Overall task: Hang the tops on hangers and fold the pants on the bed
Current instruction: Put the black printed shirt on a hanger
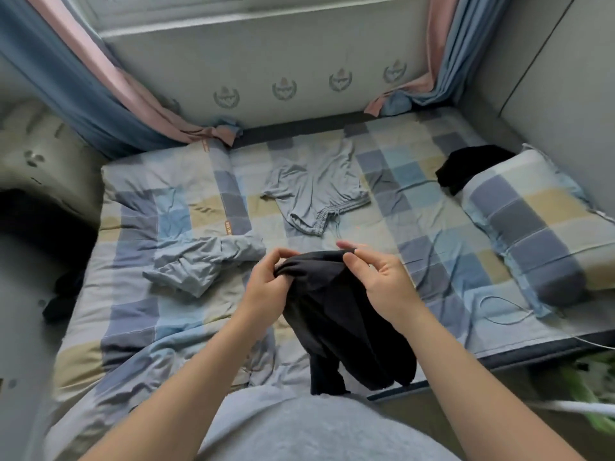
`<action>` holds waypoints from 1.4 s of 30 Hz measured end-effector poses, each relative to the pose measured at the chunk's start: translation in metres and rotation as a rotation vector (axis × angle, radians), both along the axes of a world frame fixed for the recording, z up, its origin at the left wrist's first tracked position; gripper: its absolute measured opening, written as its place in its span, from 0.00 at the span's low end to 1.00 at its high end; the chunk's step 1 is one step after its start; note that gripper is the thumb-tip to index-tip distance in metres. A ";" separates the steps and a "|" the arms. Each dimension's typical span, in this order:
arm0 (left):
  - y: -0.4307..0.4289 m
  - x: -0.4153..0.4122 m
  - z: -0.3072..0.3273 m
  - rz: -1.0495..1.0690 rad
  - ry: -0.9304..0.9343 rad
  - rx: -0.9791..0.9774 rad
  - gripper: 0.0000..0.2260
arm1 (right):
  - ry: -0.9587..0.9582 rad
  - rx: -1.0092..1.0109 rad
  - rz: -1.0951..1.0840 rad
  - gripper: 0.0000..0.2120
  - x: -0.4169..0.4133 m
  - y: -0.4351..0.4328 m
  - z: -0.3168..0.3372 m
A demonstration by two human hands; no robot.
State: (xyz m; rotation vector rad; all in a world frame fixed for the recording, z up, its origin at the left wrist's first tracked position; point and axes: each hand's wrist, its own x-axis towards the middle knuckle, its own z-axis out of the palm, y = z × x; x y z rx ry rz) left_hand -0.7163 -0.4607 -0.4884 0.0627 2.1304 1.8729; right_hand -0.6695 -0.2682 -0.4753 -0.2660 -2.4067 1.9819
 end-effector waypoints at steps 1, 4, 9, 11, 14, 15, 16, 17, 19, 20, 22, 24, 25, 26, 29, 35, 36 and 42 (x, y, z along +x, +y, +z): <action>-0.006 0.000 0.008 0.007 0.003 0.021 0.15 | 0.015 -0.066 0.027 0.14 0.000 -0.005 0.006; -0.027 0.000 0.030 0.026 0.031 0.060 0.15 | 0.045 -0.146 0.012 0.09 0.000 -0.026 0.022; -0.077 0.001 0.051 0.087 -0.055 0.266 0.12 | -0.001 -0.118 0.147 0.20 0.005 -0.060 0.026; -0.098 0.001 0.056 0.127 -0.103 0.325 0.10 | -0.108 -0.084 0.257 0.18 0.006 -0.073 0.018; -0.130 -0.001 0.057 0.163 -0.139 0.360 0.09 | -0.195 0.055 0.301 0.09 0.005 -0.099 0.009; -0.142 -0.003 0.057 0.172 -0.147 0.338 0.10 | -0.190 0.056 0.273 0.09 0.003 -0.109 0.009; -0.154 -0.005 0.057 0.182 -0.148 0.291 0.10 | -0.158 0.055 0.249 0.09 0.001 -0.119 0.011; -0.166 -0.007 0.055 0.201 -0.145 0.222 0.11 | -0.117 0.067 0.232 0.08 -0.002 -0.129 0.015; -0.188 -0.012 0.049 0.278 -0.136 0.054 0.11 | -0.060 0.080 0.231 0.11 -0.007 -0.151 0.024; -0.198 -0.013 0.046 0.329 -0.117 -0.020 0.11 | -0.045 0.074 0.239 0.13 -0.011 -0.162 0.028; -0.216 -0.009 0.043 0.359 -0.023 -0.098 0.09 | -0.015 0.089 0.272 0.11 -0.017 -0.185 0.036; -0.231 -0.002 0.042 0.225 0.123 -0.186 0.18 | 0.024 0.116 0.322 0.07 -0.023 -0.205 0.042; -0.238 0.001 0.041 0.118 0.176 -0.245 0.22 | 0.046 0.118 0.335 0.06 -0.026 -0.215 0.046; -0.241 0.005 0.041 0.002 0.207 -0.292 0.25 | 0.067 0.113 0.340 0.06 -0.028 -0.223 0.051; -0.239 0.014 0.034 -0.110 0.264 -0.328 0.15 | 0.102 0.122 0.374 0.07 -0.037 -0.239 0.064; -0.238 0.015 0.034 0.096 0.376 -0.262 0.05 | 0.049 0.198 0.409 0.06 -0.050 -0.235 0.055; -0.238 0.014 0.035 0.114 0.387 -0.252 0.05 | 0.022 0.265 0.429 0.08 -0.051 -0.230 0.048; -0.240 0.004 0.044 0.286 0.426 -0.173 0.10 | -0.109 0.724 0.325 0.05 -0.043 -0.194 -0.021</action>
